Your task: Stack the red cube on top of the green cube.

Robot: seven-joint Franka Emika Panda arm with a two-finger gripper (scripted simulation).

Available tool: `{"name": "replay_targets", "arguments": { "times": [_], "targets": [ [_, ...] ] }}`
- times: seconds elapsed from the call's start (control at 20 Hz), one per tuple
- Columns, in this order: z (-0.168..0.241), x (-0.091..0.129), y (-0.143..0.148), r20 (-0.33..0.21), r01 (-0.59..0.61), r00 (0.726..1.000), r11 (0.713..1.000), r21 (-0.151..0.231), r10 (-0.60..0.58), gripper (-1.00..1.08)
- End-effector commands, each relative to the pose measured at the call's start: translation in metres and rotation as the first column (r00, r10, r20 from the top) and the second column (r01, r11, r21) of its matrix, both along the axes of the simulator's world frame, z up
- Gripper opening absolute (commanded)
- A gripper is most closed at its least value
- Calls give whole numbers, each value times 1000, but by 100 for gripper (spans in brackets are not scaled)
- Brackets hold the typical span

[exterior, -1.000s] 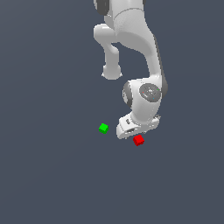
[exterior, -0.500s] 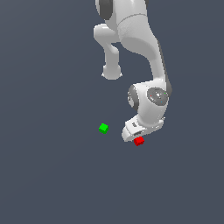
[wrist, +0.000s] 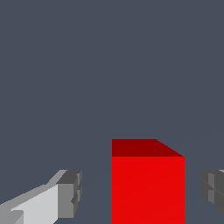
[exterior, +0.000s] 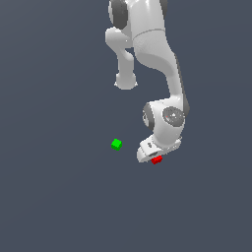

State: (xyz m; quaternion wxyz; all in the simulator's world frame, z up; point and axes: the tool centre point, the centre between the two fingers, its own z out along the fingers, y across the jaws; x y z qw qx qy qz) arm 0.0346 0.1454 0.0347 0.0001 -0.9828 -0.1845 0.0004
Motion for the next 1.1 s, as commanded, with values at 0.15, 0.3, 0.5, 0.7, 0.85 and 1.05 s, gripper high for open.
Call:
{"name": "replay_targets", "arguments": {
  "times": [0.15, 0.3, 0.5, 0.7, 0.85, 1.05],
  "targets": [
    [-15, 1, 0, 1, -1, 1000, 1000, 0, 1, 100],
    [-15, 1, 0, 1, -1, 1000, 1000, 0, 1, -100],
    [-15, 1, 0, 1, -1, 1000, 1000, 0, 1, -100],
    [-15, 1, 0, 1, -1, 1000, 1000, 0, 1, -100],
    [-14, 1, 0, 1, -1, 1000, 1000, 0, 1, -100],
    [-7, 1, 1, 1, -1, 1000, 1000, 0, 1, -100]
  ]
}}
